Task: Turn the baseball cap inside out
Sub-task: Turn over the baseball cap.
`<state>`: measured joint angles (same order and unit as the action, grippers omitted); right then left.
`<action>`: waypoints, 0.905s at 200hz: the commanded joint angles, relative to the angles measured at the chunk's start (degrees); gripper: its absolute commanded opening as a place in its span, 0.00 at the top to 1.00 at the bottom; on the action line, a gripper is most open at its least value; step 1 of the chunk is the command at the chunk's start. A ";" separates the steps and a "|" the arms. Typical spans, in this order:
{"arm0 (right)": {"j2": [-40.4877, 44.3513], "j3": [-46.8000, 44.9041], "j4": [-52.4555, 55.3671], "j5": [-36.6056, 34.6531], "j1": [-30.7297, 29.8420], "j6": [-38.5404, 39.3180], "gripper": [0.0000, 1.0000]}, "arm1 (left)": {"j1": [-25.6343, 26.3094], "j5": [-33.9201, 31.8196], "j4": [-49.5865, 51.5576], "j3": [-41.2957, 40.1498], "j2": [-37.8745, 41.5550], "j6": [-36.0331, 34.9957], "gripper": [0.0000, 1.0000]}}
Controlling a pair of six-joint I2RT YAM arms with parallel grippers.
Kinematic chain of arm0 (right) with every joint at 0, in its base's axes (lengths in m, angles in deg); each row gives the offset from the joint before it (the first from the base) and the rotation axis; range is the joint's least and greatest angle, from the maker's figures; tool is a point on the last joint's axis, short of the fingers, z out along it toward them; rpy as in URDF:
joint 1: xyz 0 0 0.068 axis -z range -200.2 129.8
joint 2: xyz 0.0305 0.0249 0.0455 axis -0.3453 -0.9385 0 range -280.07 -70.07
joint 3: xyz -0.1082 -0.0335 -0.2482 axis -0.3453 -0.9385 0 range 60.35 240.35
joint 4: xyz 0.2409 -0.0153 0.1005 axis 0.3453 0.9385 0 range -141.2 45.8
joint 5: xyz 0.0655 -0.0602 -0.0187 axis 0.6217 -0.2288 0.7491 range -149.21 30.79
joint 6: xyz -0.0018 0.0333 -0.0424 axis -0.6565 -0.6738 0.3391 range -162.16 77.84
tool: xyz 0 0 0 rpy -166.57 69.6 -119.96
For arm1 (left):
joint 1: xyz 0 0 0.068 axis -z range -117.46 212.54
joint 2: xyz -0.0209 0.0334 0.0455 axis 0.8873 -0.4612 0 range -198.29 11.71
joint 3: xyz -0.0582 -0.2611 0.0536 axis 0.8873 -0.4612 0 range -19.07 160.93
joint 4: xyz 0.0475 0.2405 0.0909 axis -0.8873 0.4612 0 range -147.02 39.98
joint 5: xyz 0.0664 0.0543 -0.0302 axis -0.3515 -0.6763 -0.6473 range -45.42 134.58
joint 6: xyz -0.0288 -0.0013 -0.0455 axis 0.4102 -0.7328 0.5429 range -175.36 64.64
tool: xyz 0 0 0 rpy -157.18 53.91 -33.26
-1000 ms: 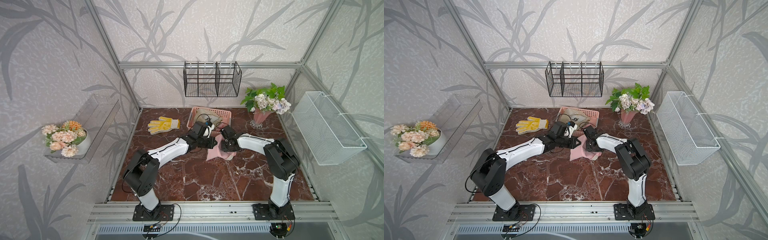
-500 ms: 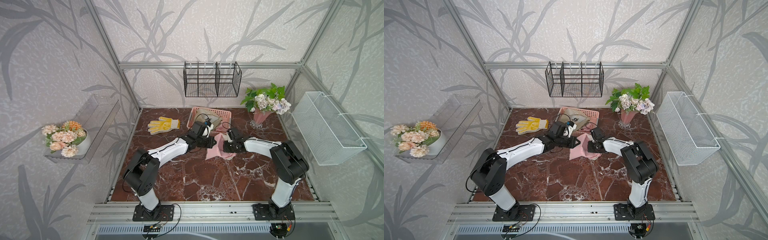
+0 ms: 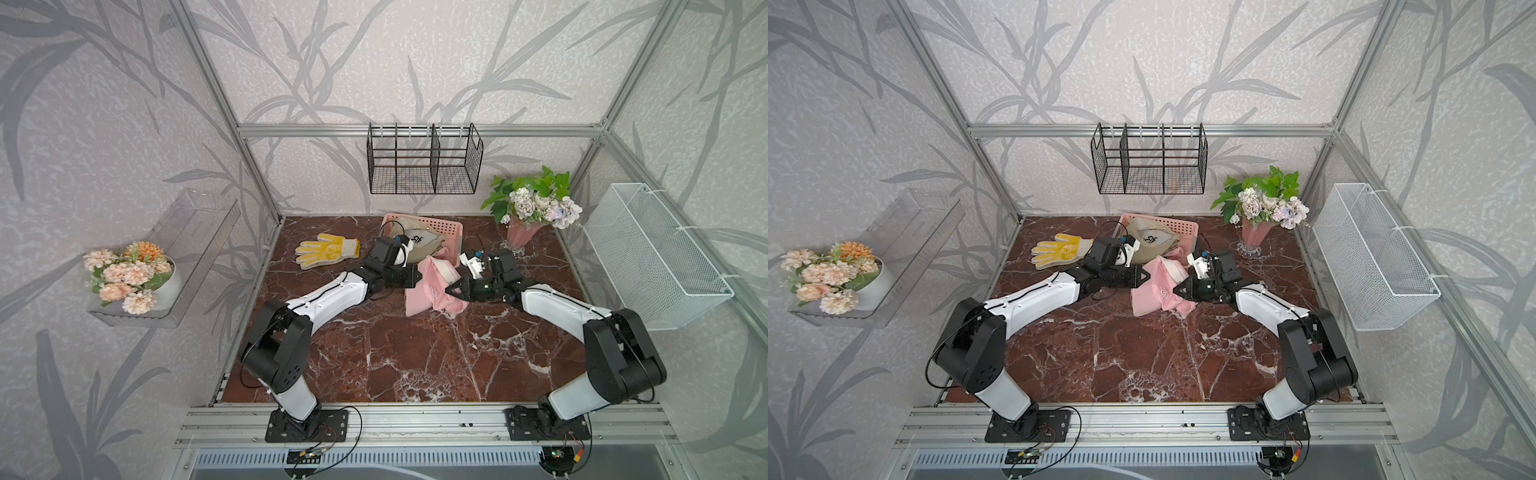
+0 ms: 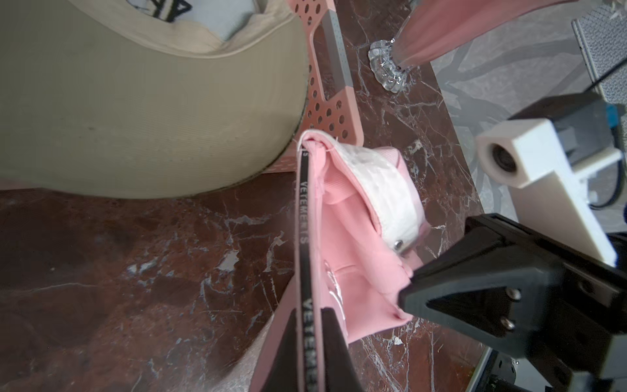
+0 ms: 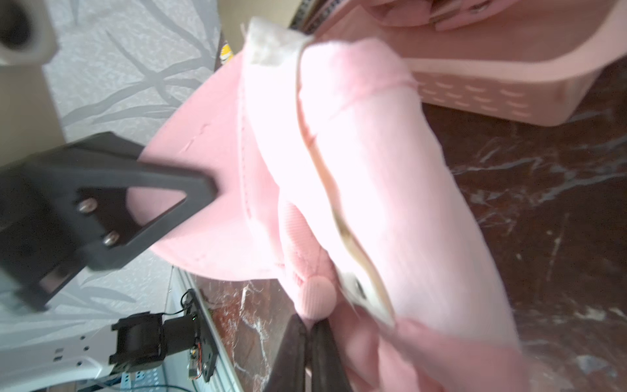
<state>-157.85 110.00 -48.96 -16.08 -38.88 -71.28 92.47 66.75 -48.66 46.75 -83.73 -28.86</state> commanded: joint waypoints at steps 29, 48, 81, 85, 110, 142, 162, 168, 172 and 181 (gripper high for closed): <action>9.58 -4.37 -7.97 11.32 4.51 -3.91 1.00 | -2.17 -7.58 6.57 -4.53 1.74 -0.42 1.00; 12.23 -5.95 -6.64 4.58 5.05 -3.41 1.00 | -2.25 -5.37 6.07 -5.13 2.83 -0.32 1.00; 15.00 -5.50 0.73 -6.74 4.42 0.84 1.00 | -2.18 1.07 3.03 -6.29 4.65 1.90 1.00; 15.49 -5.46 1.28 -7.58 4.23 1.25 1.00 | -2.17 1.75 2.60 -6.44 5.02 2.29 1.00; 18.00 -4.70 3.97 -13.47 0.89 5.45 0.84 | -2.15 6.36 -1.85 -7.99 7.51 6.81 1.00; 21.07 -4.26 4.43 -21.65 -8.20 16.98 0.52 | -1.98 8.34 -11.96 -12.17 11.73 21.70 1.00; 22.66 -5.33 1.81 -26.05 -13.71 23.84 0.44 | -1.65 10.04 -17.50 -13.37 12.77 31.49 1.00; 23.06 -5.68 0.88 -26.53 -14.93 25.31 0.43 | -1.40 10.08 -19.47 -13.80 13.26 34.42 1.00; 23.37 -5.98 0.28 -26.80 -15.73 26.21 0.42 | -1.17 9.74 -20.58 -14.02 13.60 36.37 1.00; 23.85 -6.26 -0.90 -26.84 -17.18 27.68 0.40 | -0.67 8.33 -22.01 -14.23 14.58 39.94 1.00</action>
<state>-135.93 104.10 -45.92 -37.69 -53.00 -52.84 90.90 74.78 -60.73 33.22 -72.43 -3.72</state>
